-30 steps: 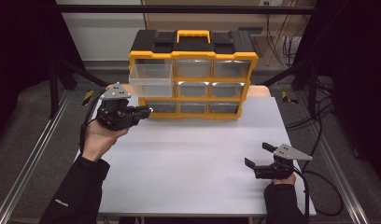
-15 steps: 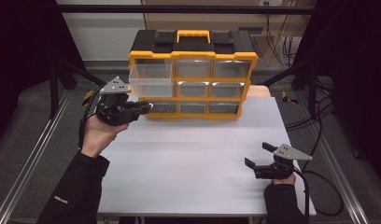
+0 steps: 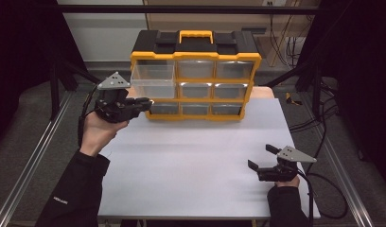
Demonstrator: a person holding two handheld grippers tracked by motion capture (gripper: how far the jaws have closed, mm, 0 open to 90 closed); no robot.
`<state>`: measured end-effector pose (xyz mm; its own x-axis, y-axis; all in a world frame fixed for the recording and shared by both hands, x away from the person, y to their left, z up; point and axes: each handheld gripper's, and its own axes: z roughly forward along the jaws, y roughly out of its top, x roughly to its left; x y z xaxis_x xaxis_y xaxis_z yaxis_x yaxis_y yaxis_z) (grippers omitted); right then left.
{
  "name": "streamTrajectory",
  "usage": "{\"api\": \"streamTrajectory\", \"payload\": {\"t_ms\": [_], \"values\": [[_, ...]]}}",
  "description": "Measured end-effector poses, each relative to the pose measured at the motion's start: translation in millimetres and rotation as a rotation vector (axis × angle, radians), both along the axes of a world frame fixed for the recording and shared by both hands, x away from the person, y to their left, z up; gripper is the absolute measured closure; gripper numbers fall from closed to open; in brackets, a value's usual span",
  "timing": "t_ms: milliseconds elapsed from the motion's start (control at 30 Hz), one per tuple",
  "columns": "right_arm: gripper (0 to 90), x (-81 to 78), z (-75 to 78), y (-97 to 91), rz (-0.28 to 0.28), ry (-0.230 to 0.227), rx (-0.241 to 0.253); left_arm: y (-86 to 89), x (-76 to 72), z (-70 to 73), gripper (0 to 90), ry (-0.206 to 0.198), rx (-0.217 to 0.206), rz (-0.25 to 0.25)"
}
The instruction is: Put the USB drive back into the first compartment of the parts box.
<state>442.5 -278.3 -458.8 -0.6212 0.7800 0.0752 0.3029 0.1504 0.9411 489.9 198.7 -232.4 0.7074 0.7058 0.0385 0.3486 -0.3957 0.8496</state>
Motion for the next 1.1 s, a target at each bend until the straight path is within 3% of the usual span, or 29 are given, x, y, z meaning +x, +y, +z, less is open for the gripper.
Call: {"api": "streamTrajectory", "payload": {"t_ms": [1100], "values": [[2.2,-0.1,0.2,-0.5,-0.002,0.002,0.006,-4.0,5.5,28.7,77.9,-0.024,-0.005,-0.001]]}}
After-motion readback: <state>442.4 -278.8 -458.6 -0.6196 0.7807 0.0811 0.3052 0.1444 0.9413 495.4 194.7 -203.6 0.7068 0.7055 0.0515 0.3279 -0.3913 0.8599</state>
